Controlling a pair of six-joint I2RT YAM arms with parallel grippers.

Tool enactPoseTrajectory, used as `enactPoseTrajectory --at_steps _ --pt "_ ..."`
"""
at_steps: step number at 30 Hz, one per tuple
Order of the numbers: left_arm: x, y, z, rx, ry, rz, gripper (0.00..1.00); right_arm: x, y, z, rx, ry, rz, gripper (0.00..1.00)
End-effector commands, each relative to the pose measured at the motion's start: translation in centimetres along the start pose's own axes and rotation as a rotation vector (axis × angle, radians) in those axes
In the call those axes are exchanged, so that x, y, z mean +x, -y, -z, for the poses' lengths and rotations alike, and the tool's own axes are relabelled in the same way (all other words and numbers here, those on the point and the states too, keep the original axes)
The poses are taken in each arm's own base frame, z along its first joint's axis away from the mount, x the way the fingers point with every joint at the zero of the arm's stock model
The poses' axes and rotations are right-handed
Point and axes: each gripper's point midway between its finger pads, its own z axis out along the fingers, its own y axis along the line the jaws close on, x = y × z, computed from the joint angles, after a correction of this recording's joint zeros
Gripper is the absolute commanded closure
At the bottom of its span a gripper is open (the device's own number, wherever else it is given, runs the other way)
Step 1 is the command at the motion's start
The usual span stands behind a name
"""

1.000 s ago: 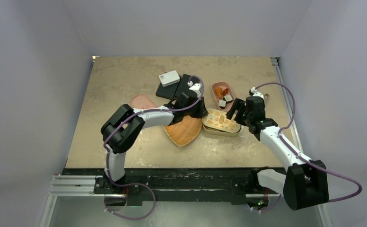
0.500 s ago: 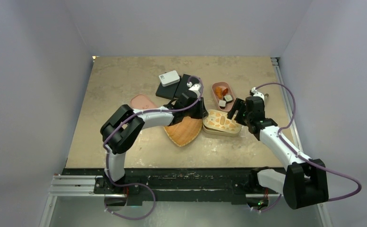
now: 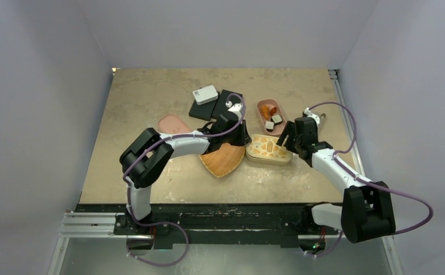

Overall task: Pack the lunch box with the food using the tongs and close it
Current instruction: Close the cover of the packing box.

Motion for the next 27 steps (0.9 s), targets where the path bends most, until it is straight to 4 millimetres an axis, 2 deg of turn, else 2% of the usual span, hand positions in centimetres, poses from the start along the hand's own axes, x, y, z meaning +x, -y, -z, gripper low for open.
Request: enactPoseTrajectory --at_steps 1,5,16,19,27 --pt "0.4 0.7 1.0 0.011 -0.016 -0.002 0.82 -0.8 -0.2 -0.2 -0.007 0.036 -0.020 0.29" --pt "0.6 0.9 1.3 0.022 -0.025 0.008 0.82 -1.2 -0.5 -0.2 -0.017 0.045 -0.016 0.34" --pt "1.2 1.9 2.0 0.053 -0.034 0.021 0.79 -1.7 -0.1 -0.7 0.013 0.058 0.000 0.33" --pt "0.6 1.8 2.2 0.034 -0.023 -0.006 0.74 -2.2 0.3 -0.5 0.039 0.079 0.008 0.32" --pt "-2.5 2.0 2.8 -0.028 0.030 -0.101 0.52 -3.7 0.4 0.2 0.062 0.115 0.034 0.25"
